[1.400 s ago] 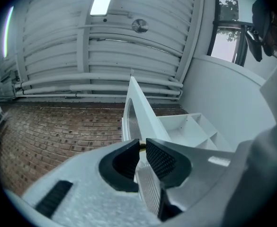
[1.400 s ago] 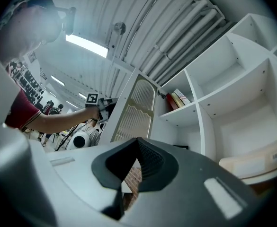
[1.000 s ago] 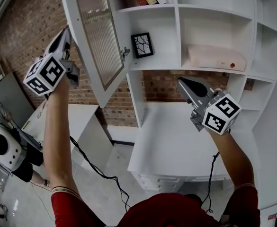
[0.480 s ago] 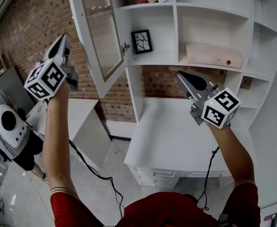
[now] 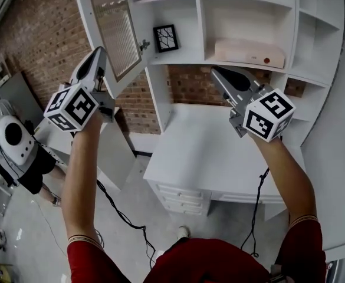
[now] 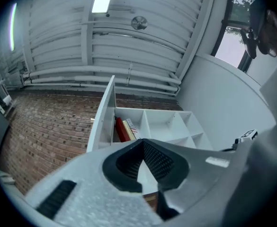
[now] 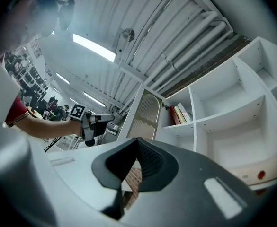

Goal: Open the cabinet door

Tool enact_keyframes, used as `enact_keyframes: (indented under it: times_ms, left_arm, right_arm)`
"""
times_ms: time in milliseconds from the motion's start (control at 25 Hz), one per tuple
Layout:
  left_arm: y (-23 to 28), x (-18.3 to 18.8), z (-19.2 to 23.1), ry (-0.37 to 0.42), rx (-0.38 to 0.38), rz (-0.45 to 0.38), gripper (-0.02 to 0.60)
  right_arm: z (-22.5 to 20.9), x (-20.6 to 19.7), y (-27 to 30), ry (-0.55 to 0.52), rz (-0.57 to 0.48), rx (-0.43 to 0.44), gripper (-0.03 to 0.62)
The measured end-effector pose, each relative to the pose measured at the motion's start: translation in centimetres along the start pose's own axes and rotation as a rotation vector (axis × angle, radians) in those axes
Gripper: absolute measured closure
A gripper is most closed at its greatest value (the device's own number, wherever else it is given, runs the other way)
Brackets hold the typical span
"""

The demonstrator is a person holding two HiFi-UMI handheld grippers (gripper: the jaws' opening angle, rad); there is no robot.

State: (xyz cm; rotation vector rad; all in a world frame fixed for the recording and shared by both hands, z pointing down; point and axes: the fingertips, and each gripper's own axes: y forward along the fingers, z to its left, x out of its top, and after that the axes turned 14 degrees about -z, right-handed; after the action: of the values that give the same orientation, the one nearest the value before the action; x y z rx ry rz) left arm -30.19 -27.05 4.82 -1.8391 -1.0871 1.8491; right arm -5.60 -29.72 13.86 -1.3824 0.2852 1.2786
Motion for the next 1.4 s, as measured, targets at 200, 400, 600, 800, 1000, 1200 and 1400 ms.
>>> enact_keyframes:
  times_ms: [200,400,600,800,1000,1200,1400]
  left_arm:
    - [-3.2,-0.9,-6.4,-0.054,-0.022,0.053,0.577]
    - [-6.5,-1.5,-12.7,-0.082,-0.076,0.087,0.577]
    - [-7.3,-3.2,-17.2,-0.085,-0.135,0.105,0.577]
    - [-8.4,-4.3,-20.5,-0.126,-0.197,0.100,0.577]
    - [-9.9,-4.0,-21.5,-0.136,-0.237,0.103,0.577]
    - [-12.2,-4.5,-20.9,-0.125,-0.251,0.112,0.577]
    - [-13.4,-4.4,-20.6,-0.207,-0.238,0.102,0.577]
  right_arm:
    - [2.3,2.3,-2.8,0.001,0.009,0.031,0.582]
    - [5.5,3.4,-5.4,0.029,0.015,0.049,0.582]
    - [6.7,4.2,-6.6,0.031,0.006,0.034,0.582]
    - [7.4,5.0,-7.2,-0.008,-0.005,0.017,0.582]
    - [8.3,5.3,-7.3,-0.027,-0.024,-0.003,0.583]
    - [10.0,4.3,-7.5,-0.035,-0.026,-0.019,0.583]
    - [10.9,3.2,-8.4,-0.041,-0.006,-0.049,0.583]
